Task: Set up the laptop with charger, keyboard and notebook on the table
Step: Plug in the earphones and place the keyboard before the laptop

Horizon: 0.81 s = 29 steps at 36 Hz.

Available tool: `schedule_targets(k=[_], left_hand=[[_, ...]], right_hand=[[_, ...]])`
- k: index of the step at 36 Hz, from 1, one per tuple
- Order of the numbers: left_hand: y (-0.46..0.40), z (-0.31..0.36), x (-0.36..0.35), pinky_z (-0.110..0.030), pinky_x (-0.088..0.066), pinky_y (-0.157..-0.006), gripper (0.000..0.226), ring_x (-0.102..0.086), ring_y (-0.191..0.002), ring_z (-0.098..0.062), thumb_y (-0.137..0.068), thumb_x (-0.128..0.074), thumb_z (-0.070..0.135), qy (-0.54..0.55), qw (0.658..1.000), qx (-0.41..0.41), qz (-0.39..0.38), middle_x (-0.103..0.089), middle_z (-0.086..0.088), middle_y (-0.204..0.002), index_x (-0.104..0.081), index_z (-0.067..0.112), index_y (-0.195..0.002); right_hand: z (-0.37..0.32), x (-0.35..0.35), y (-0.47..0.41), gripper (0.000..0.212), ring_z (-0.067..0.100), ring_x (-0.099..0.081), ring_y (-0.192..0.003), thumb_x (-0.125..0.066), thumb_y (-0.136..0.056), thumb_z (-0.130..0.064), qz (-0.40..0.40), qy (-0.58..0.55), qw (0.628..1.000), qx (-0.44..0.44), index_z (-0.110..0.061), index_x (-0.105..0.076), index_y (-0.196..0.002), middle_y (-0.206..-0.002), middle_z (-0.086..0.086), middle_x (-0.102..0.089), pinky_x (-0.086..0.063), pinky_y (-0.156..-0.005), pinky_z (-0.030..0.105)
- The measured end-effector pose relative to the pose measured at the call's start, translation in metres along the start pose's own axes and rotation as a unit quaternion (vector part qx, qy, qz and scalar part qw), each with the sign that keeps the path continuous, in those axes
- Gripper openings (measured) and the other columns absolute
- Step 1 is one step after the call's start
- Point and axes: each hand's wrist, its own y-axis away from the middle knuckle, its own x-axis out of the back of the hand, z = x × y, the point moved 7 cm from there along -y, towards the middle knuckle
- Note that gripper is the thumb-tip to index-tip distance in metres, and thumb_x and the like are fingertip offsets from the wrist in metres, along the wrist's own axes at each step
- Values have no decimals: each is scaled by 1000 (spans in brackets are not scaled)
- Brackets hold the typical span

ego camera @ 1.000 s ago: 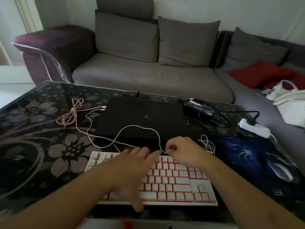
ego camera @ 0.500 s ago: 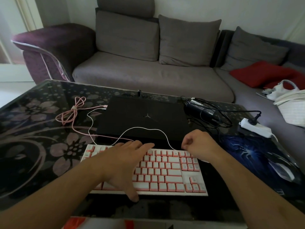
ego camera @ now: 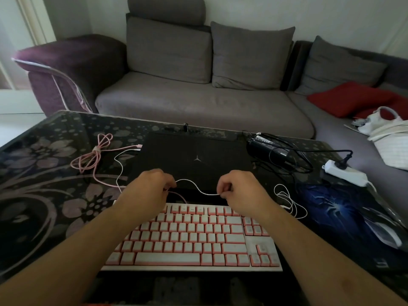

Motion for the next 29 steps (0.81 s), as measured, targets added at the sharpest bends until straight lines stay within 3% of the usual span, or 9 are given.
schedule_targets(k=[6, 9, 12, 16, 20, 25, 29], left_hand=[[-4, 1, -6, -25, -56, -92, 27, -62, -100, -4, -104, -54, 19, 41, 999, -23, -8, -63, 13, -120, -67, 37, -119], [-5, -2, -7, -25, -58, -86, 26, -64, -92, -4, -104, -53, 17, 51, 998, -18, -7, -65, 15, -109, -67, 38, -112], [-6, -3, -6, -21, -56, -82, 26, -64, -89, -3, -103, -54, 16, 60, 998, -15, 3, -65, 16, -102, -66, 39, -108], [-5, -2, -7, -24, -58, -86, 28, -64, -92, -3, -104, -53, 18, 69, 997, -22, 1, -66, 14, -112, -62, 40, -118], [-4, 9, -8, -20, -55, -86, 34, -63, -97, -1, -106, -51, 24, 65, 996, -58, -10, -62, 14, -123, -58, 41, -135], [-2, 19, -14, -23, -48, -100, 30, -56, -112, 0, -107, -50, 27, 36, 995, -90, -37, -60, 15, -131, -66, 39, -129], [-1, 22, -14, -27, -52, -100, 27, -60, -107, -1, -106, -51, 31, 40, 994, -93, -49, -61, 18, -125, -67, 40, -127]], right_hand=[[33, 19, 4, 24, 9, -68, -94, -73, -89, -9, -14, 130, 990, -52, -33, -74, -90, -97, -12, -70, -62, -85, 37], [46, 24, 5, 15, 14, -68, -89, -76, -87, -14, -10, 172, 981, -89, -28, -77, -93, -97, -6, -72, -59, -76, 35], [59, 24, 4, 9, 14, -69, -87, -78, -86, -17, 10, 120, 984, -129, -25, -80, -90, -93, -5, -74, -61, -76, 34], [66, 21, 3, 13, 11, -71, -94, -77, -85, -16, -19, 68, 988, -134, -28, -83, -82, -91, -10, -76, -63, -86, 38], [54, 20, 9, 12, 2, -67, -99, -79, -91, -19, -46, 28, 995, -89, -29, -83, -98, -89, -19, -69, -59, -94, 31], [58, 16, 11, 8, 4, -68, -95, -78, -93, -31, -26, 11, 994, -110, -30, -83, -87, -96, -13, -75, -61, -89, 36], [66, 22, 14, 18, 5, -65, -91, -71, -98, -36, -10, -33, 990, -134, -25, -78, -85, -91, -10, -71, -51, -75, 26]])
